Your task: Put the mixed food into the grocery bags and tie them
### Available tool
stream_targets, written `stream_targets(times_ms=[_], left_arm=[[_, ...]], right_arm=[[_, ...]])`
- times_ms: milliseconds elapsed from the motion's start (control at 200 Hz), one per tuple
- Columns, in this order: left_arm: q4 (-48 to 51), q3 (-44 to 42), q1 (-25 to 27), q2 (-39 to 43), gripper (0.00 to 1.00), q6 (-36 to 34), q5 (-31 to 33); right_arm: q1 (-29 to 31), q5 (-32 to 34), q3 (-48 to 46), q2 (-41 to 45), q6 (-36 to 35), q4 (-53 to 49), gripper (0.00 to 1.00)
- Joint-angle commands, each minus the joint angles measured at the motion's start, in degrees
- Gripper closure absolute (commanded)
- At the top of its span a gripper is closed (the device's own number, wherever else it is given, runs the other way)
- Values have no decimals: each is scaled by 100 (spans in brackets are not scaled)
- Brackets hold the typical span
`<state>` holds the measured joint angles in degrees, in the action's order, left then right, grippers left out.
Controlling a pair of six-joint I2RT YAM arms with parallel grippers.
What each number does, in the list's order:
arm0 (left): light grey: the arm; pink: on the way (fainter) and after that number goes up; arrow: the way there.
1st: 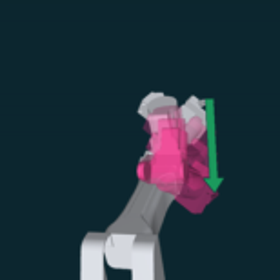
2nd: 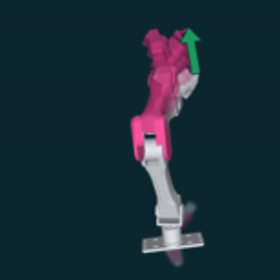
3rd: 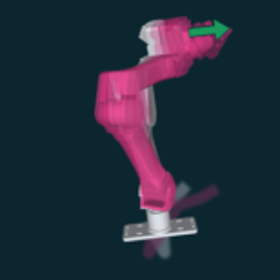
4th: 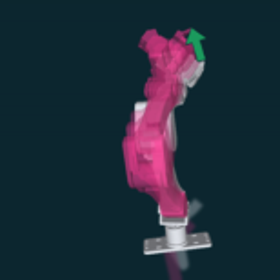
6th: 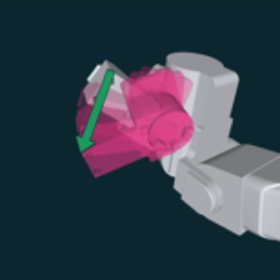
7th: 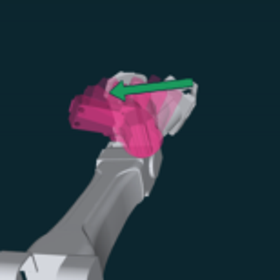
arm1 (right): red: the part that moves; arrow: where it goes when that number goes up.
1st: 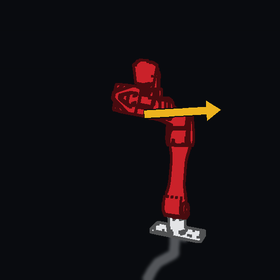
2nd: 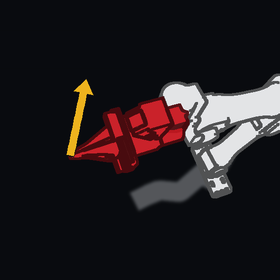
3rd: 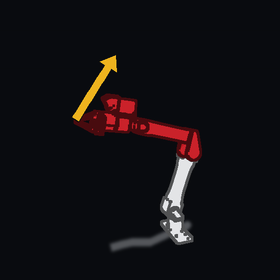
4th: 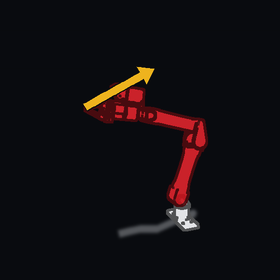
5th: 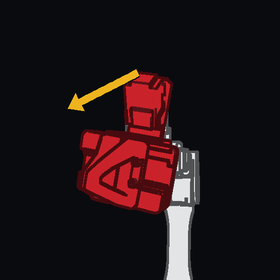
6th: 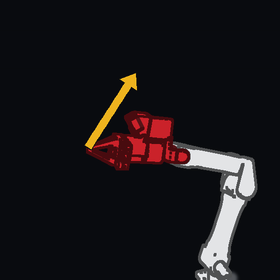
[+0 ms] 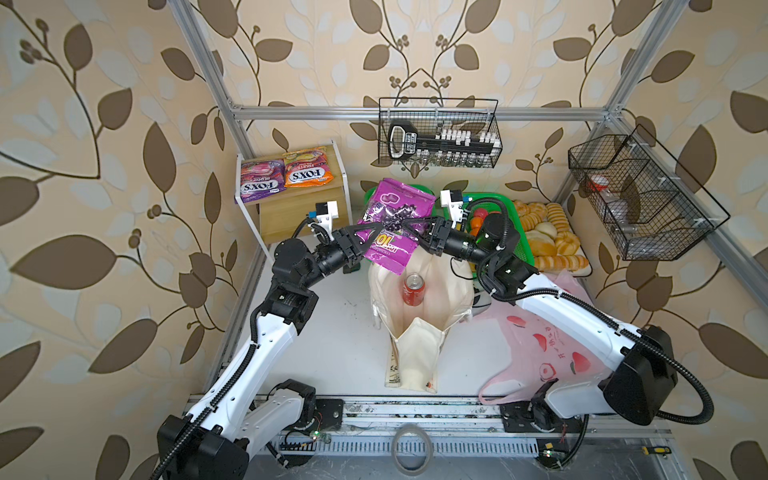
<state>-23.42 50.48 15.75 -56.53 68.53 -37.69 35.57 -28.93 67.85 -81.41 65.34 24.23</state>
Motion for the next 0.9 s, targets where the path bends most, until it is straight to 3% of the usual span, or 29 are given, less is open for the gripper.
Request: stream_targets(times_ms=[0, 60, 295, 355, 550, 775, 895], left_arm=[[-248, 338, 138, 134, 94, -323, -333], [198, 453, 139, 125, 90, -595, -374], [2060, 1083, 139, 213, 35, -2034, -401], [2411, 1192, 139, 230, 28, -2277, -322], [4446, 1556, 139, 409, 20, -3423, 481], [6086, 1567, 139, 499, 14, -3945, 1466], [6525, 1524, 139, 370, 12, -4099, 1185]], right_arm=[[42, 157, 166, 202, -289, 106, 60], [43, 231, 145, 312, -541, -26, 67], [-69, 477, 186, 844, -1752, -1140, 84], [-155, 530, 141, 992, -1912, -1380, 89], [-405, 811, 234, 1476, -2896, -2795, 91], [-691, 1013, 682, 1599, -4275, -4921, 92], [-684, 657, 954, 1409, -4673, -5767, 92]])
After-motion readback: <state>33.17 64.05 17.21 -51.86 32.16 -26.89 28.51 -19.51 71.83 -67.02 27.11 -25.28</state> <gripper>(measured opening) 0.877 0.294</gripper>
